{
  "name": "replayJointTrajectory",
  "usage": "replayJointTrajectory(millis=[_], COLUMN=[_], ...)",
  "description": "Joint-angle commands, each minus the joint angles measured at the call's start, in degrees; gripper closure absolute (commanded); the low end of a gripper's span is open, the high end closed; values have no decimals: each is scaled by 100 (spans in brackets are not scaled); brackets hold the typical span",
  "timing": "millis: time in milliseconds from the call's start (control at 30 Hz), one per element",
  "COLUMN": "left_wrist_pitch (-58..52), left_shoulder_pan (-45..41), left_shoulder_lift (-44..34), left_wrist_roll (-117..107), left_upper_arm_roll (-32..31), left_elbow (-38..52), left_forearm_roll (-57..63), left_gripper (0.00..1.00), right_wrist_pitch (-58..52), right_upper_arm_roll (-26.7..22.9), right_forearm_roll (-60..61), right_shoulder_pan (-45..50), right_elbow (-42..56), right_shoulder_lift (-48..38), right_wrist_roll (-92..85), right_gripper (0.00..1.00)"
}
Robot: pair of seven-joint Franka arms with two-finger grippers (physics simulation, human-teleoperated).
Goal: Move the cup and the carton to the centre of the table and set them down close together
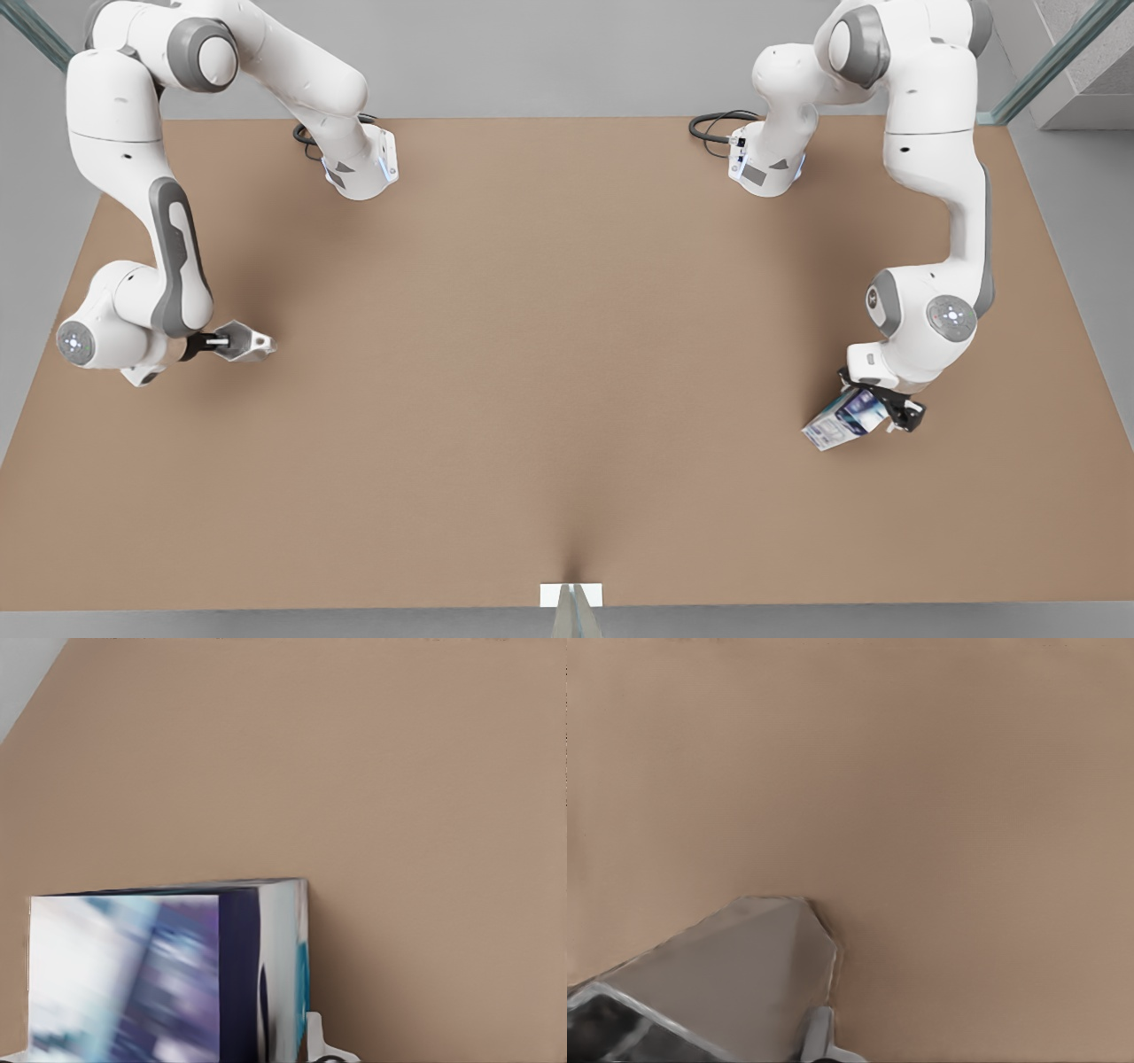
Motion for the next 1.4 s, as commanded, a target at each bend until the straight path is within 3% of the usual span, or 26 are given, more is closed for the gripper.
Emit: replayJointTrajectory(millis=[0, 100, 367, 567, 667, 733, 933, 1067, 1100, 1167, 1200, 1367], left_wrist_pitch=[1, -34, -86, -578, -1791, -2564, -3207, -3460, -3549, -3523, -3540, -4314], left_shoulder_pan=[-43, -113, -157, -157, -157, -148, -184, -641, -755, -711, -702, -737], left_shoulder_lift=[-1, -28, -318, -660, -959, -1144, -1249, -1004, -986, -959, -907, -889], left_wrist_roll=[-32, -14, 346, 452, 338, 338, -857, -1289, -1096, 29, 478, 1234], left_upper_arm_roll=[-2, -19, -178, -266, -608, -863, -2164, -2234, -2252, -2243, -2234, -2269], left_elbow=[-9, 9, 44, 105, 747, 1257, 1573, 1942, 2039, 2083, 2179, 2329], left_forearm_roll=[198, 198, 655, 664, 655, 655, 1103, 1357, 1673, 1850, 1859, 1490], left_gripper=[27, 37, 38, 39, 39, 39, 39, 39, 39, 39, 39, 39], right_wrist_pitch=[9, 18, 18, 0, 9, 26, 308, 668, 677, 756, 835, 870], right_upper_arm_roll=[67, 305, 173, -1444, -1699, -2200, -2613, -2692, -2727, -2736, -2745, -2771], right_forearm_roll=[-36, 87, 764, 2275, 2574, 3136, 3893, 4104, 4112, 4112, 4112, 4112], right_shoulder_pan=[11, 634, 3175, 5152, 5495, 5777, 6207, 6401, 6401, 6410, 6445, 6454], right_elbow=[25, 631, 2837, 4410, 4753, 4999, 5430, 5667, 5676, 5676, 5676, 5676], right_shoulder_lift=[0, 264, 1564, 2540, 2812, 3111, 3507, 3788, 3806, 3832, 3850, 3859], right_wrist_roll=[12, 12, 477, 838, 1198, 1207, 1761, 2156, 2156, 2174, 2183, 2236], right_gripper=[79, 79, 79, 79, 79, 79, 79, 79, 76, 23, 4, 0])
